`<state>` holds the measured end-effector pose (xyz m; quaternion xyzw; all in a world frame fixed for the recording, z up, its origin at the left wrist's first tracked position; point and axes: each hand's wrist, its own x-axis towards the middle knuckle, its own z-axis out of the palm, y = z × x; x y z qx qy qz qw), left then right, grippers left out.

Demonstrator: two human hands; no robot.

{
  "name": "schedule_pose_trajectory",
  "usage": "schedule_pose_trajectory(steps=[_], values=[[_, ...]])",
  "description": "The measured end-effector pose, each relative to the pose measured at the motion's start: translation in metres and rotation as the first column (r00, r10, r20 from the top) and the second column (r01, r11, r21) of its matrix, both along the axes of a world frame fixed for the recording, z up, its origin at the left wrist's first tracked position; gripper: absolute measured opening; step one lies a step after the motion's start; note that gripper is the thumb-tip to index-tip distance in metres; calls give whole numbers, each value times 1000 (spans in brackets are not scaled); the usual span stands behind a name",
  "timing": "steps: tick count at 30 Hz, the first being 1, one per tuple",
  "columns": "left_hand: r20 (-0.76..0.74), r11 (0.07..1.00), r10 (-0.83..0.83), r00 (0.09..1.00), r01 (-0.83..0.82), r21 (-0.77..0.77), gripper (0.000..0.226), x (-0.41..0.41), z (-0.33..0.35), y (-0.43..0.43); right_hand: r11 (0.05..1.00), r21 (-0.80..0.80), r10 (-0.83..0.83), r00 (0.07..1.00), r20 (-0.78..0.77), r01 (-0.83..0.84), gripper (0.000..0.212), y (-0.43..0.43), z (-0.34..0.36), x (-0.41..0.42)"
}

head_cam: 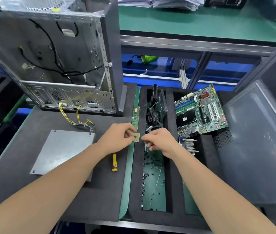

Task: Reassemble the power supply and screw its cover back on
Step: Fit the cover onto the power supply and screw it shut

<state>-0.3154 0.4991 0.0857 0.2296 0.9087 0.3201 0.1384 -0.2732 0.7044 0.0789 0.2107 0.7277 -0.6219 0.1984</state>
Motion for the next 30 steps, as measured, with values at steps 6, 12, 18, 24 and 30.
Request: schedule_pose_trajectory(steps=[6,12,18,24,30], values=[[-103,984,-16,995,33,173,13,-6,35,-33,937,-348,-43,999,-5,39,11,-45,29,-6],[-170,981,-45,984,76,180,9,-15,49,-84,914,-406,-18,1000,-7,14,22,-87,40,-6],[-82,965,46,996,-24,261,12,-17,45,-125,929,370,59,987,-149,1,23,-118,28,5],[420,712,131,898,-380,590,5,-18,39,-149,628,757,165,982,96,-180,23,-149,11,34],[601,578,45,798,-512,636,12,-20,35,-160,882,435,-35,947,-320,179,14,-158,31,46]])
